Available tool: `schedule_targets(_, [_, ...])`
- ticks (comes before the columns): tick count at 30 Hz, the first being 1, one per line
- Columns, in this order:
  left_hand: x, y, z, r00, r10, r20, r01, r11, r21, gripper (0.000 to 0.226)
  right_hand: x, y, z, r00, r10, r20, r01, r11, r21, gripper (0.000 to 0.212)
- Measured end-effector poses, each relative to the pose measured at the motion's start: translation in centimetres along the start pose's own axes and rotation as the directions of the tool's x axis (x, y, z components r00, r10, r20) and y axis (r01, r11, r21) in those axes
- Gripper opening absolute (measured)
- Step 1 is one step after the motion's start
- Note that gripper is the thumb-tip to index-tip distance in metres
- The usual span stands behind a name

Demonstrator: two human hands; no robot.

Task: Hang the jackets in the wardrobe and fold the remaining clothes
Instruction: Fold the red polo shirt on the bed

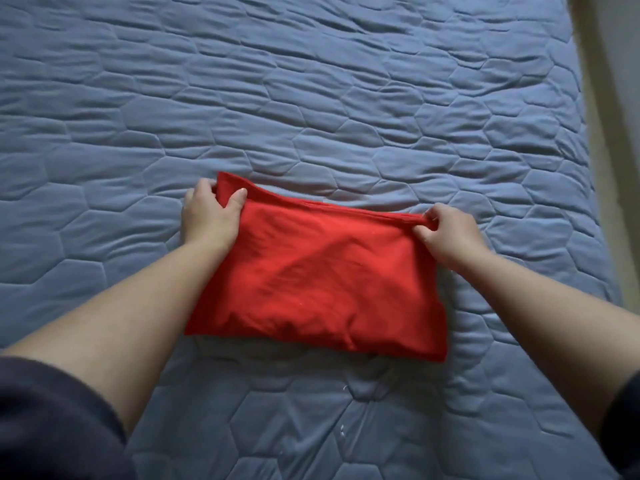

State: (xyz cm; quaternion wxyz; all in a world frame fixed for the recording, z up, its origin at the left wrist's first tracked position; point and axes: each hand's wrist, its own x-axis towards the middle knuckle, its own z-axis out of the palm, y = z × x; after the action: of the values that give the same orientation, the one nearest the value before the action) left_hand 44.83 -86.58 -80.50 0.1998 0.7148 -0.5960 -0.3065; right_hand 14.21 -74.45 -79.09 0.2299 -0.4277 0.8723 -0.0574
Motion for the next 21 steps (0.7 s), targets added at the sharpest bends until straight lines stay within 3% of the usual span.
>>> schedule_targets(3, [-0.9,-1.6,-0.1,0.981,-0.168,0.094,0.178,0.979,-0.102,0.056,-1.9,-0.5,2.0,0.998,0.053,-0.034,-0.058,0.981,-0.185,0.045])
schedule_targets(5, [-2.2,-3.2,-1.6,0.962,-0.205,0.179,0.237,0.955,-0.176,0.048,-3.4,-1.4,2.5,0.997,-0.067,-0.028,0.055,0.948,-0.313,0.062])
schedule_targets(8, [-5.8,-6.1,-4.3,0.893,-0.285,0.349,0.392,0.873,-0.291,0.036,-3.9,-4.0,2.0,0.975,-0.221,0.037,0.221,0.929,-0.298,0.071])
schedule_targets(10, [-9.3,-7.9,-5.3,0.823,-0.381,0.420,0.548,0.726,-0.416,0.022,-3.3,-6.0,1.6,0.938,-0.321,0.129,0.343,0.907,-0.243,0.068])
schedule_targets(12, [-13.4,-8.6,-5.1,0.738,-0.468,0.487,0.675,0.502,-0.541,0.015,-2.4,-8.0,1.5,0.890,-0.370,0.267,0.421,0.890,-0.172,0.065])
schedule_targets(15, [-18.2,-7.8,-2.1,0.642,-0.467,0.608,0.746,0.201,-0.635,0.015,-0.7,-10.5,2.4,0.868,-0.352,0.350,0.407,0.909,-0.095,0.066])
schedule_targets(18, [-19.6,-4.9,1.9,0.621,-0.393,0.678,0.762,0.102,-0.639,0.017,0.7,-12.0,4.0,0.864,-0.315,0.393,0.354,0.935,-0.029,0.066])
schedule_targets(21, [-19.1,-2.1,4.0,0.619,-0.390,0.682,0.756,0.062,-0.651,0.016,1.0,-12.5,4.1,0.839,-0.262,0.478,0.293,0.956,0.011,0.039])
